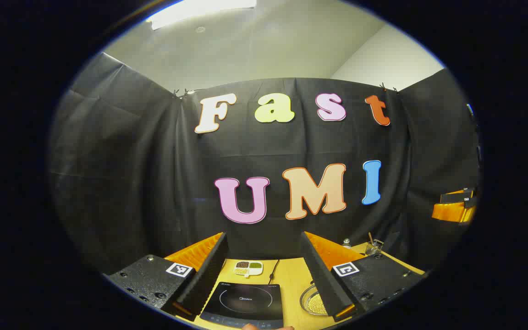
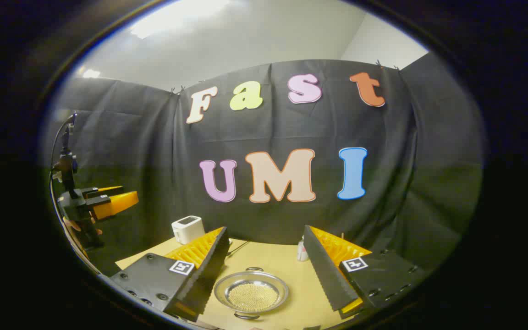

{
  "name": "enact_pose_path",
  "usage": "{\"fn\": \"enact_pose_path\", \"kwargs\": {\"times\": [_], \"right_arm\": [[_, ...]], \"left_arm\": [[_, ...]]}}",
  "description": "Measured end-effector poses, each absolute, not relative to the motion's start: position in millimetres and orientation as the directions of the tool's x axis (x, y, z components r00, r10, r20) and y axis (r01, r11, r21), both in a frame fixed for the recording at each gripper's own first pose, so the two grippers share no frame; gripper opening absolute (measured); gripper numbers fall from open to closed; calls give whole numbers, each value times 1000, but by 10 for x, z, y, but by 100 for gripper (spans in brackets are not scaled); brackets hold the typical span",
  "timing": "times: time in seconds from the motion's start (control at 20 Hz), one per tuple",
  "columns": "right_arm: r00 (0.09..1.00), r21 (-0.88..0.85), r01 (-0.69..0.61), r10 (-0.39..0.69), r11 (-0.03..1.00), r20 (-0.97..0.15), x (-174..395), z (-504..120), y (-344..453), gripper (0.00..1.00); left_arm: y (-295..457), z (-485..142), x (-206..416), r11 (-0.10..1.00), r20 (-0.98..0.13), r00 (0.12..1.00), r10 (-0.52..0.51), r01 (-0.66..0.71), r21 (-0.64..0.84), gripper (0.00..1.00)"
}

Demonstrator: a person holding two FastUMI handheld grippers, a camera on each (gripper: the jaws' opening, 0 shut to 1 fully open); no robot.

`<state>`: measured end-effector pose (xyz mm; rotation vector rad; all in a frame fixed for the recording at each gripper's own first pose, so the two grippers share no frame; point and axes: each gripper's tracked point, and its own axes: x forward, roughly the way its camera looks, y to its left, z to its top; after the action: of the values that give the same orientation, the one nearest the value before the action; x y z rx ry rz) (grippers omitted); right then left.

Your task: First push the handle of the pot to place it horizontally, then grasp the pot with both hands and set it on the induction cooktop.

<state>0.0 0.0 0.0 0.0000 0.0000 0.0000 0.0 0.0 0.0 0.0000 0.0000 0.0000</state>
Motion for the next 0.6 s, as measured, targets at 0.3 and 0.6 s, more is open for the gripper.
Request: {"fn": "enact_pose_path", "kwargs": {"times": [0.3, 0.6], "right_arm": [[1000, -15, 10, -10, 1000, 5, 32, 11, -116, 93], [1000, 6, -15, 15, 1000, -9, 126, -98, -174, 94]], "left_arm": [[2, -6, 33, 1000, 12, 1000, 1, -1, 2, 94], [-19, -65, 127, 1000, 27, 1000, -3, 3, 20, 93]]}}
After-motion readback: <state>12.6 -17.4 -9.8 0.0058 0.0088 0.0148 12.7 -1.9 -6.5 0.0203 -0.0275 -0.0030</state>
